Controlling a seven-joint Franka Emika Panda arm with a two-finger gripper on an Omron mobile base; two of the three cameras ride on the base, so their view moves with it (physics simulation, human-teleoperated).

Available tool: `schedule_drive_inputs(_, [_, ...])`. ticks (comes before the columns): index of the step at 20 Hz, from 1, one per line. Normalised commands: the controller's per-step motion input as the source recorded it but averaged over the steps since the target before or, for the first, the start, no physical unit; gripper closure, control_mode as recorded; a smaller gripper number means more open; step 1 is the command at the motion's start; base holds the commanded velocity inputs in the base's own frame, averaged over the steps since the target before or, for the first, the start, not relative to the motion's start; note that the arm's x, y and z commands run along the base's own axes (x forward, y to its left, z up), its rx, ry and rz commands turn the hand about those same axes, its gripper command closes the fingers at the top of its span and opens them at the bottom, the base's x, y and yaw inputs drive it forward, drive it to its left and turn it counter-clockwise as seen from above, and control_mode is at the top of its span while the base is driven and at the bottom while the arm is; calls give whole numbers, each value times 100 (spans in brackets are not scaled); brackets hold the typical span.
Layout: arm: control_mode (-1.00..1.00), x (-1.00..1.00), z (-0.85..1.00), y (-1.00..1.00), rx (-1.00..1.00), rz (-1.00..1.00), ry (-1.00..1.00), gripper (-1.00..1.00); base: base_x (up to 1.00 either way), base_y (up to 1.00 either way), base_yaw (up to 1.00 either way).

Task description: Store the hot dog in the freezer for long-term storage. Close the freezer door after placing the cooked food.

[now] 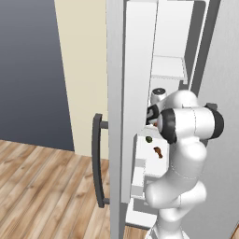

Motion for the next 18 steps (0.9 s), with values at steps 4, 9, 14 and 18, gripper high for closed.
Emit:
schedule_drive_inputs(4, [-100, 46, 0, -1, 0, 0, 2, 100, 0, 0, 0])
schedule_drive_inputs(9, [-100, 38, -1, -15, 0, 0, 0, 100, 0, 0, 0])
schedule_drive_inputs(14, [-100, 37, -9, -9, 0, 0, 0, 100, 0, 0, 0])
schedule_drive_inputs(18, [-100, 32, -18, -8, 0, 0, 2, 100, 0, 0, 0])
